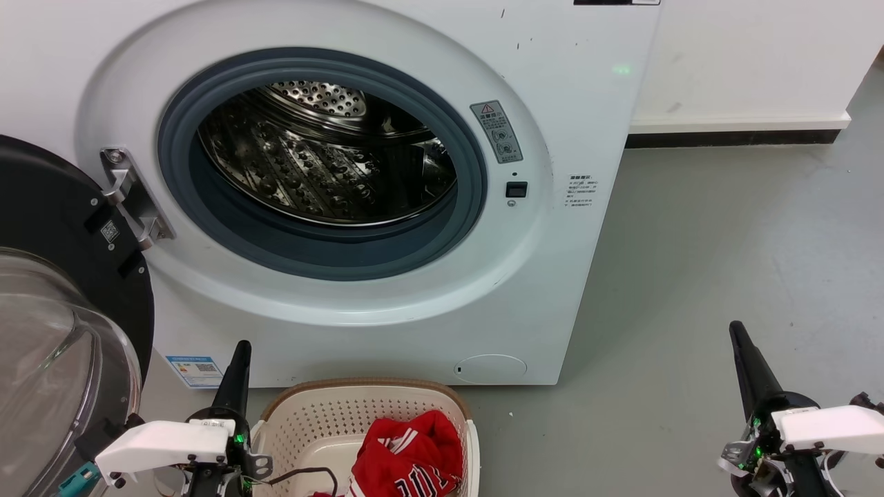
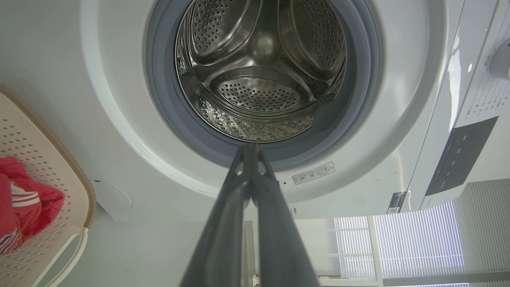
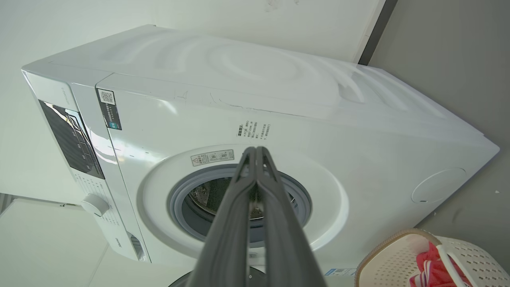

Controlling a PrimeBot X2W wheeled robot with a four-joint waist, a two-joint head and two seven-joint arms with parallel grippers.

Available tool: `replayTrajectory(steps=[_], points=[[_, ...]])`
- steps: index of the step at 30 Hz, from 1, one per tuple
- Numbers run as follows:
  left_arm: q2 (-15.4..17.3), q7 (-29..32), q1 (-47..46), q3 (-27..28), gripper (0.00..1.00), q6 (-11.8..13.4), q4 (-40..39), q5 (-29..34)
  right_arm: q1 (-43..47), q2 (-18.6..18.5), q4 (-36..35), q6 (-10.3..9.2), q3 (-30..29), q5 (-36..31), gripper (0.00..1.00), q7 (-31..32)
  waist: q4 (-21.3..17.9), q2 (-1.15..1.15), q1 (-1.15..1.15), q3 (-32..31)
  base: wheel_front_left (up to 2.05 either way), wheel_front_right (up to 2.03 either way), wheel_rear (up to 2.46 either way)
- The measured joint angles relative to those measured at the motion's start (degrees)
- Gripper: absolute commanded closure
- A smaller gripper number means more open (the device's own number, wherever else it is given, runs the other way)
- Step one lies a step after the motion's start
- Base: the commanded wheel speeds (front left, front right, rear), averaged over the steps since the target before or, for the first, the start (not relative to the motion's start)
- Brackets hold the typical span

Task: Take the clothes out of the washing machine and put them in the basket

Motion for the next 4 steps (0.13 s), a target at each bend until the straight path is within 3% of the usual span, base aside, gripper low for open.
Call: replayTrajectory(steps=[4], points=[[0.0,0.5,-0.3,0.1,1.00,-0.3,0.2,-1.9,-0.2,0.0,0.4,0.00,-0.2,1.7,1.00,0.5,0.1,0.00,0.00,0.0,0.00,0.00,0.00]])
